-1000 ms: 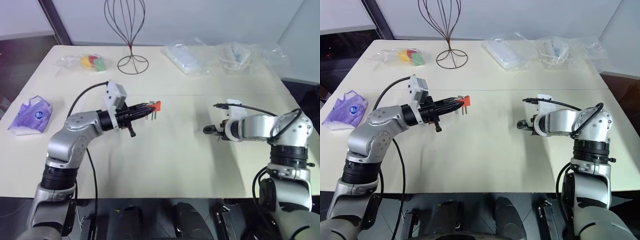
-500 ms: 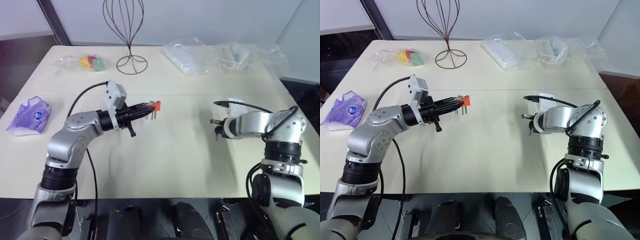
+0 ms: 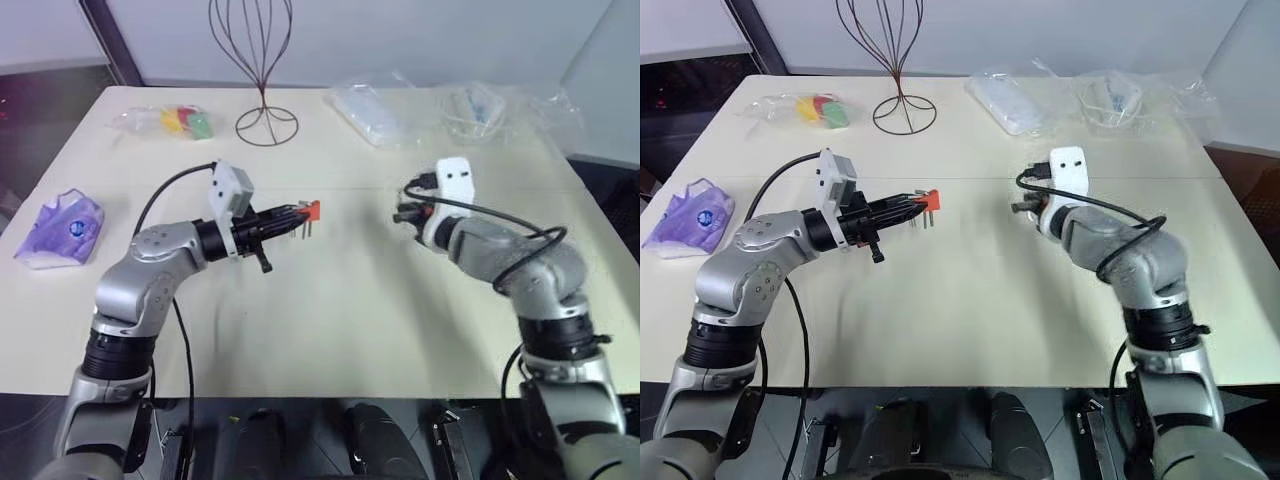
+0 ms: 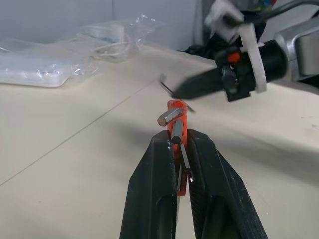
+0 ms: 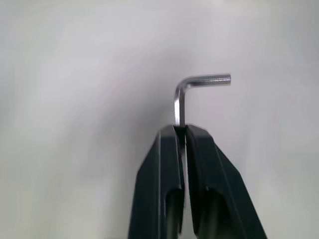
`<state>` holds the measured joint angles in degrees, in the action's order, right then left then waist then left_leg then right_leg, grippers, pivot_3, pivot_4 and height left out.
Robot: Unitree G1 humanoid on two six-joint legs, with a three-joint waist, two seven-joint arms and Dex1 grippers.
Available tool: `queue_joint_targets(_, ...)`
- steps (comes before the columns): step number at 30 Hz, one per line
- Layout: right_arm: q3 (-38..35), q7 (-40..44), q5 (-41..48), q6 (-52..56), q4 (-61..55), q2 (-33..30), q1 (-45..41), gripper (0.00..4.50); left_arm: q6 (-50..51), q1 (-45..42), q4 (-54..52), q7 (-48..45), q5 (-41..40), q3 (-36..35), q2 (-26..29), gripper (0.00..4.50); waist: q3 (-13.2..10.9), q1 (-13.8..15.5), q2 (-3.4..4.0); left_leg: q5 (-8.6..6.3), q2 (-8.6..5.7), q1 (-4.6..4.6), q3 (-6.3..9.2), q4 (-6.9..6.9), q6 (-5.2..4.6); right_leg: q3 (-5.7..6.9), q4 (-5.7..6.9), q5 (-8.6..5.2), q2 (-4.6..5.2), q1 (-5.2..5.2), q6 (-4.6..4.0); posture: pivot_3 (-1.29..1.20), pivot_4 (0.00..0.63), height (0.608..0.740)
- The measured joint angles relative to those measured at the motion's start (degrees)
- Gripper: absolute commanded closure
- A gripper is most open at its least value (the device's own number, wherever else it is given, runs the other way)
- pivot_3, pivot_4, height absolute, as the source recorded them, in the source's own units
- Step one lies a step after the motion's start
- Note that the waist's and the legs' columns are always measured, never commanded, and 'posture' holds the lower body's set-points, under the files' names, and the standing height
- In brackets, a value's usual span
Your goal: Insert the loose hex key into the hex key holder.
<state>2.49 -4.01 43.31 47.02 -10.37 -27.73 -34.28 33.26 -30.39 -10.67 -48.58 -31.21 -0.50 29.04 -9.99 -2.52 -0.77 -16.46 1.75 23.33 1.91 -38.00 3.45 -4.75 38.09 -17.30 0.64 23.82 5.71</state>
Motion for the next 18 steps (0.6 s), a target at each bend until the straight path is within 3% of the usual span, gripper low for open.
queue_joint_targets(5, 4.16, 17.47, -12.5, -28.28, 1.62, 6.92, 0.85, 4.47, -0.13, -2.51, 2.67, 0.12, 0.61, 0.21, -0.51, 4.5, 0.0, -0.11, 0.0, 0.0, 0.01, -0.03, -0.01, -0.04, 0.01, 0.0, 0.07, 0.01, 0.0, 0.01, 0.0, 0.0, 0.15, 0.74)
queue_joint_targets(8, 7.22, 24.72, -17.4, -39.16, 4.25, 11.19, 0.86, 4.47, -0.3, -3.42, 3.74, -0.02, 0.78, 0.25, -0.5, 4.5, 0.0, -0.04, 0.0, 0.02, 0.02, -0.04, 0.01, -0.05, 0.03, 0.02, 0.13, 0.02, 0.01, 0.02, 0.0, 0.0, 0.15, 0.74)
queue_joint_targets(12, 8.09, 30.02, -18.28, -45.98, 7.74, 18.49, 0.89, 4.47, -0.33, -3.67, 3.89, -0.42, 0.79, 0.26, -0.35, 4.5, 0.0, -0.01, 0.0, 0.05, 0.04, -0.04, 0.01, -0.09, 0.09, 0.02, 0.2, 0.02, 0.06, 0.03, -0.01, 0.0, 0.15, 0.74)
queue_joint_targets(18, 7.79, 32.68, -19.87, -50.27, 10.65, 22.93, 1.14, 4.47, -0.27, -4.0, 3.9, -0.48, 0.78, 0.19, 0.17, 4.5, 0.0, 0.11, 0.0, 0.08, 0.01, -0.05, 0.02, -0.13, 0.15, 0.04, 0.26, 0.02, 0.12, 0.03, 0.0, 0.0, 0.15, 0.74)
